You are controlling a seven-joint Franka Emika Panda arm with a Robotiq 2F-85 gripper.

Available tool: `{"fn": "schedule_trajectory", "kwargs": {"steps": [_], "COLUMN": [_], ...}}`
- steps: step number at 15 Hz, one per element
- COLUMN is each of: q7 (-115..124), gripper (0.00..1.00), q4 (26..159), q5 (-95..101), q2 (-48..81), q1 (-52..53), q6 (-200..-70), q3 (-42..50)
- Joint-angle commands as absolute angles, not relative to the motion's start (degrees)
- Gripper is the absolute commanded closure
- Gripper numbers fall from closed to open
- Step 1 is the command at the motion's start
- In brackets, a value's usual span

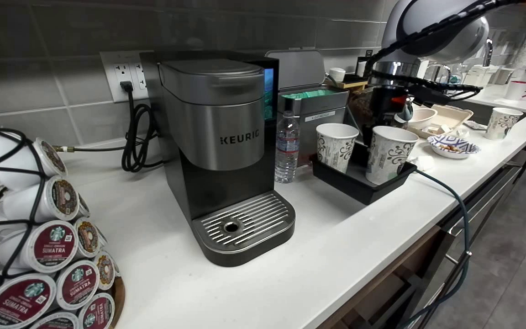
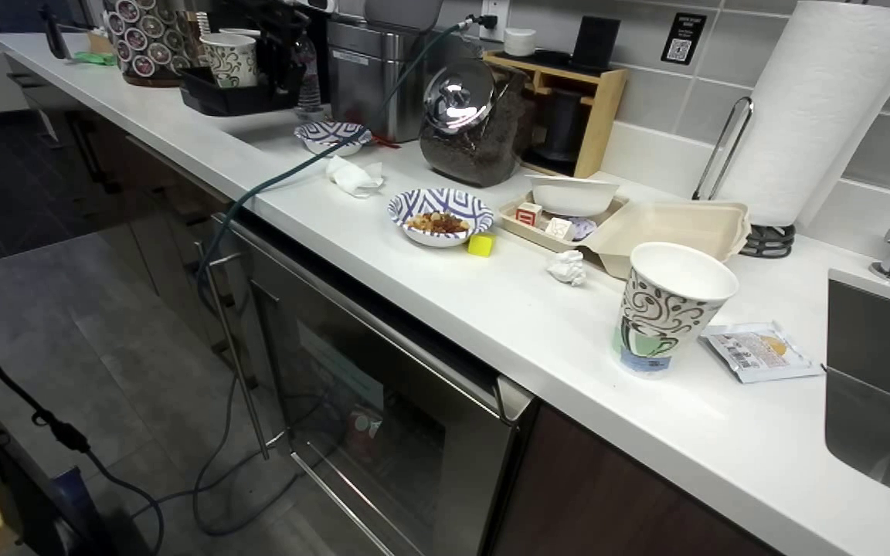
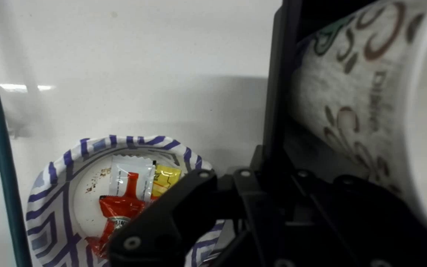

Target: Move the black tray to the right and move the white bowl to the left

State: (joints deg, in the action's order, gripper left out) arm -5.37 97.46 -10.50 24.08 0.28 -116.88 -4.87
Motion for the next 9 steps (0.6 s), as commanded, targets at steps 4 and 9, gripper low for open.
{"fn": "schedule_trajectory", "kwargs": {"steps": [4, 9], "q7": [-7.9, -8.2], "gripper": [0.98, 0.98], "q4": [98.0, 96.8], "q5": [-11.8, -12.0], "q2": [22.0, 22.9], "q1": [-2.3, -4.7], "q6": [-116.1, -115.2], "q3": [-3.6, -1.8]}}
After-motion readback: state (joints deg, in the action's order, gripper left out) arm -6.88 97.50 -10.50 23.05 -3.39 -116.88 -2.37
